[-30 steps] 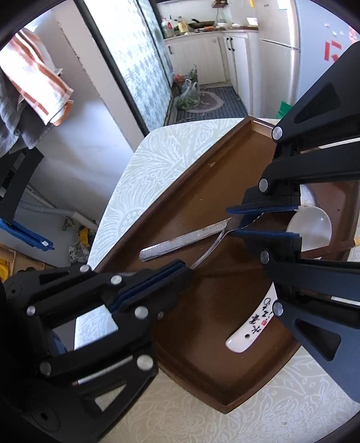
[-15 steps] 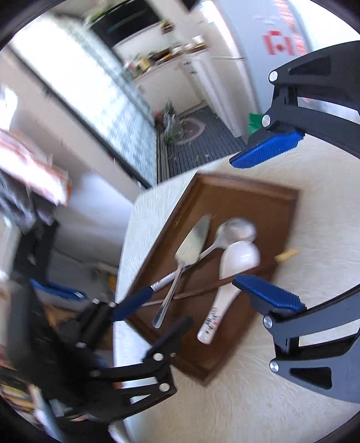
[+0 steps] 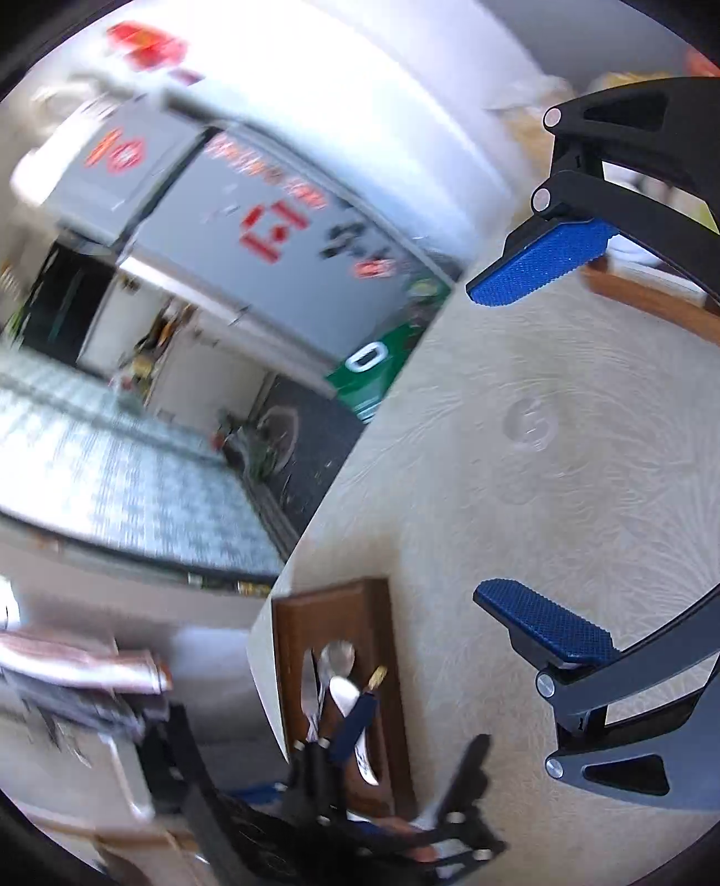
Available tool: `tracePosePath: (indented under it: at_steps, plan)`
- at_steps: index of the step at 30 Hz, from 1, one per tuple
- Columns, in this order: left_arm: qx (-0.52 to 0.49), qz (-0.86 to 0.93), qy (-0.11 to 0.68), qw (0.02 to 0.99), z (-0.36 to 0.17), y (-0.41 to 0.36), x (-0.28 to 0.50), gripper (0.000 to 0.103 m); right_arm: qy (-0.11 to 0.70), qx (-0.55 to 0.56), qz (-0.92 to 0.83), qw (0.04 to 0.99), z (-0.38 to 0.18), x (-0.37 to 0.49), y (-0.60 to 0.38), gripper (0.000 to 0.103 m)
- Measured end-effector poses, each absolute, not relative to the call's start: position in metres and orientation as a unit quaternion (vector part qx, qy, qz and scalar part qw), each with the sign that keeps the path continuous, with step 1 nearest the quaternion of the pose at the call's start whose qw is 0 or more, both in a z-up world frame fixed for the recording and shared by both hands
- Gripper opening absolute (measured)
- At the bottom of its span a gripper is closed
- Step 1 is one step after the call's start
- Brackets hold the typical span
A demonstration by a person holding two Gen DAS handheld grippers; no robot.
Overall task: Organize utensils
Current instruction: 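Move the right gripper to the clear glass cup and close on it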
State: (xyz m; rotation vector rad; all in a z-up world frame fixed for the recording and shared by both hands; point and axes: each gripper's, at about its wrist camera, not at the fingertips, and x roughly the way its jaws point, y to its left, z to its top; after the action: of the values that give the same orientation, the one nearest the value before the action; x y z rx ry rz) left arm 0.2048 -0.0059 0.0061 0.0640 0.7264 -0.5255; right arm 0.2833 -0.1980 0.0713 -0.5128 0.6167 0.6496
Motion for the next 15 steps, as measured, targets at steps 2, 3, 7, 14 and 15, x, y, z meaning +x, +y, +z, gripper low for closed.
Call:
tracePosePath:
  at_steps: [2,3,7,14,15]
  plan:
    - [0.032,-0.257,0.351,0.900,0.000,-0.022,0.217,0.089,0.312,-0.215,0.298,0.876,0.059,0.294,-0.214,0.100]
    - [0.033,-0.256,0.350,0.900,-0.004,-0.029,0.225,0.089,0.323,-0.200,0.292,0.878,0.052,0.300,-0.219,0.100]
    - [0.039,-0.268,0.350,0.897,-0.014,-0.058,0.251,0.089,0.332,-0.184,0.291,0.878,0.033,0.308,-0.230,0.095]
    - [0.046,-0.290,0.366,0.883,-0.032,-0.097,0.281,0.089,0.365,-0.155,0.296,0.869,0.005,0.328,-0.227,0.077]
    - [0.037,-0.291,0.369,0.882,-0.035,-0.098,0.286,0.089,0.369,-0.156,0.298,0.867,0.002,0.330,-0.226,0.073]
